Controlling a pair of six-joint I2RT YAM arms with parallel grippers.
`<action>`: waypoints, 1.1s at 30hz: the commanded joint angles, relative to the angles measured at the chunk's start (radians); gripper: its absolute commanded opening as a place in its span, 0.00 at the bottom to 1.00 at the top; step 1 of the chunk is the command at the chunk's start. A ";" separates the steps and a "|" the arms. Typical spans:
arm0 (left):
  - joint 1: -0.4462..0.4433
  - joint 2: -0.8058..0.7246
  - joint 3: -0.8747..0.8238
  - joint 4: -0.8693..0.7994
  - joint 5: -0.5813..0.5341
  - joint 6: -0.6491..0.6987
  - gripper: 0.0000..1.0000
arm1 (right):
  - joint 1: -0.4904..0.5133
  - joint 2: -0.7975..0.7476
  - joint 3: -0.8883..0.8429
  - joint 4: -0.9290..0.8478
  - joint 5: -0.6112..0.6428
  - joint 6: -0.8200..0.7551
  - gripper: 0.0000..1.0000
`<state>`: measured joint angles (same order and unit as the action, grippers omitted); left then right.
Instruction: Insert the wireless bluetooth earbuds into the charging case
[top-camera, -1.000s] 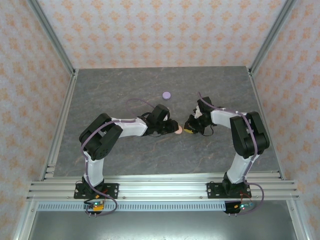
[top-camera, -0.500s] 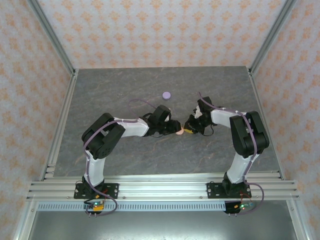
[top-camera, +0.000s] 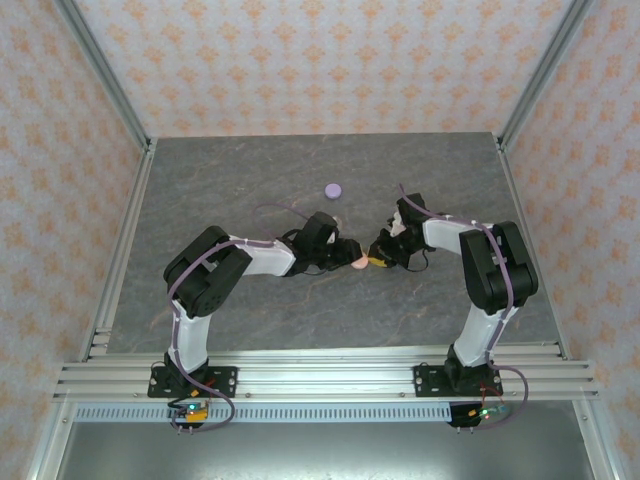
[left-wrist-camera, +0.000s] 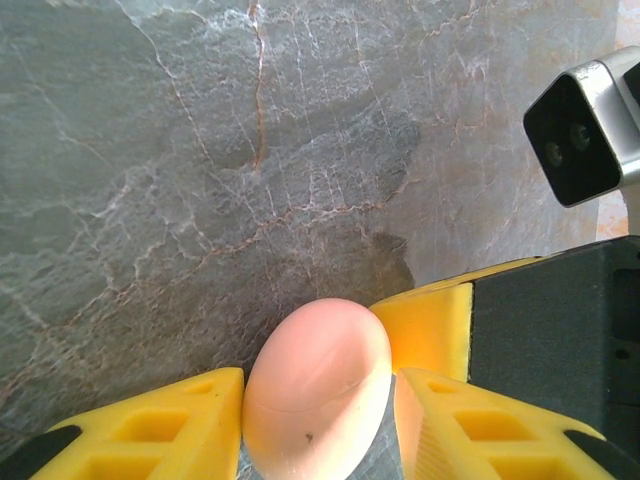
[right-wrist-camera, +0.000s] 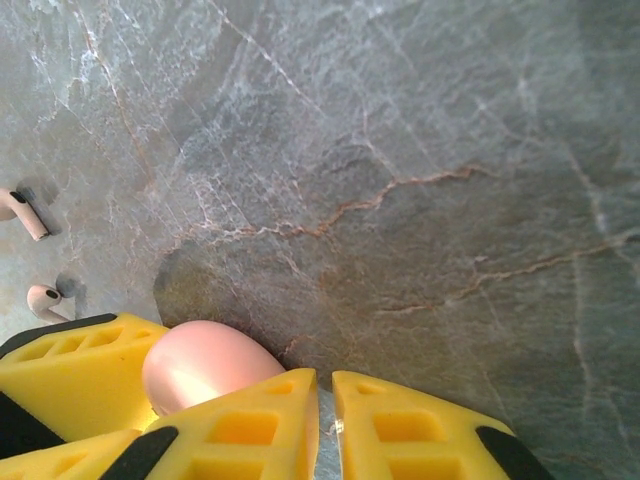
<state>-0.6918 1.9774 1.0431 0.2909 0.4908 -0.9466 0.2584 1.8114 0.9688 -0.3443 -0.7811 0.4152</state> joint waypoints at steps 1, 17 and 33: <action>-0.015 -0.005 -0.006 0.112 0.046 -0.020 0.43 | 0.033 0.059 -0.026 0.086 -0.050 0.023 0.16; -0.016 -0.061 0.080 -0.321 -0.132 0.168 0.48 | 0.014 -0.060 -0.015 -0.044 0.166 -0.014 0.26; -0.012 -0.164 0.018 -0.256 -0.091 0.205 0.54 | -0.004 -0.098 -0.001 0.004 -0.039 -0.071 0.28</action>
<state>-0.7052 1.8332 1.0912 0.0002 0.3855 -0.7532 0.2584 1.7103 0.9607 -0.3473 -0.7784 0.3763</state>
